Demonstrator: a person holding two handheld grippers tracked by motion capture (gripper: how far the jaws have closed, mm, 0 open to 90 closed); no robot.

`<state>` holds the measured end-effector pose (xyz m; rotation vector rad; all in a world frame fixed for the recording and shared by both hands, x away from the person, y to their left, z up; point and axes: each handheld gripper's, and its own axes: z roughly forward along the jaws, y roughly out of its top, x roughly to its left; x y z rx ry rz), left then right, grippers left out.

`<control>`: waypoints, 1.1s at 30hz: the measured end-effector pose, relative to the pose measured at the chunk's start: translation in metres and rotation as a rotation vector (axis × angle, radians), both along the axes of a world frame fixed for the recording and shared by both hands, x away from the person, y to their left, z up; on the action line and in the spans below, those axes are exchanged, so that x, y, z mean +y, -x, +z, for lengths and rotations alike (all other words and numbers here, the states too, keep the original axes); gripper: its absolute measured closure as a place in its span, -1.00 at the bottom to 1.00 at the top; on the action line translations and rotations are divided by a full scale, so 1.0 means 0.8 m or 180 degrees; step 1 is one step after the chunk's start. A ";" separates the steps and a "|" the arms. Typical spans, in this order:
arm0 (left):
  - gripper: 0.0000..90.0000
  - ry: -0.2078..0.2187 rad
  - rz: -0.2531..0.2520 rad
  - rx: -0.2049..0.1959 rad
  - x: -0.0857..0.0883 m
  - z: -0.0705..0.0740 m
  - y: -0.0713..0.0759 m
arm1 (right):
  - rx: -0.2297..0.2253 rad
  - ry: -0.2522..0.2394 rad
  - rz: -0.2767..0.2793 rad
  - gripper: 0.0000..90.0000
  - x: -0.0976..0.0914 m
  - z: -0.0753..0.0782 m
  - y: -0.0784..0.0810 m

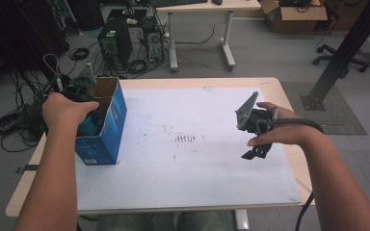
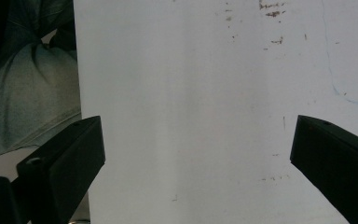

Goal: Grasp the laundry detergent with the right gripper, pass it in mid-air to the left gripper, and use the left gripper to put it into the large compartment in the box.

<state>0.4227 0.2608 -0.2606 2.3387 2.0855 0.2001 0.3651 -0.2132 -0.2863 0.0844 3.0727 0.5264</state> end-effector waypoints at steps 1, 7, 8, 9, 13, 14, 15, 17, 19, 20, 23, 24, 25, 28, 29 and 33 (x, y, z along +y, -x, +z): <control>-0.15 0.0011 -0.0008 -0.0009 0.001 -0.001 0.000 | 0.0007 -0.0002 -0.0005 -0.93 0.000 -0.001 0.000; -0.15 0.0026 -0.0031 0.0007 0.001 -0.008 -0.003 | 0.0020 -0.0017 -0.0013 -0.93 -0.002 -0.006 0.000; -0.15 0.0031 -0.0024 0.0008 0.000 -0.009 -0.004 | 0.0023 -0.0017 -0.0016 -0.93 -0.002 -0.007 0.000; -0.15 0.0033 -0.0021 0.0009 0.000 -0.009 -0.004 | 0.0029 -0.0016 -0.0011 -0.93 -0.002 -0.008 0.000; -0.15 0.0034 -0.0039 -0.0001 -0.001 -0.010 -0.004 | 0.0040 0.0000 -0.0020 -0.93 -0.003 -0.009 0.001; -0.15 0.0036 -0.0039 0.0003 0.000 -0.011 -0.004 | 0.0039 -0.0006 -0.0009 -0.93 -0.003 -0.009 0.001; -0.15 0.0039 -0.0030 0.0008 0.000 -0.011 -0.004 | 0.0036 -0.0011 -0.0010 -0.93 -0.003 -0.009 0.002; -0.15 0.0033 -0.0026 0.0007 0.001 -0.012 -0.003 | 0.0033 -0.0015 -0.0019 -0.93 -0.004 -0.010 0.002; -0.15 0.0029 -0.0021 0.0002 0.001 -0.014 -0.003 | 0.0034 -0.0020 -0.0023 -0.93 -0.004 -0.010 0.002; -0.15 0.0030 -0.0020 0.0002 0.001 -0.014 -0.003 | 0.0036 -0.0020 -0.0024 -0.93 -0.004 -0.010 0.002; -0.15 0.0033 -0.0036 -0.0005 0.000 -0.015 -0.002 | 0.0037 -0.0027 -0.0020 -0.93 -0.004 -0.011 0.002; -0.15 0.0036 -0.0039 0.0000 0.000 -0.016 -0.002 | 0.0035 -0.0032 -0.0012 -0.93 -0.003 -0.011 0.002; -0.15 0.0044 -0.0040 0.0002 0.000 -0.017 -0.002 | 0.0030 -0.0043 -0.0014 -0.93 -0.003 -0.011 0.002; -0.15 0.0042 -0.0049 0.0011 -0.001 -0.020 -0.002 | 0.0027 -0.0049 -0.0008 -0.93 -0.003 -0.011 0.003; -0.15 0.0047 -0.0040 0.0005 -0.001 -0.020 -0.002 | 0.0030 -0.0048 -0.0006 -0.93 -0.003 -0.012 0.003; -0.15 0.0035 -0.0053 0.0025 -0.001 -0.026 -0.002 | 0.0030 -0.0048 -0.0014 -0.93 -0.004 -0.012 0.003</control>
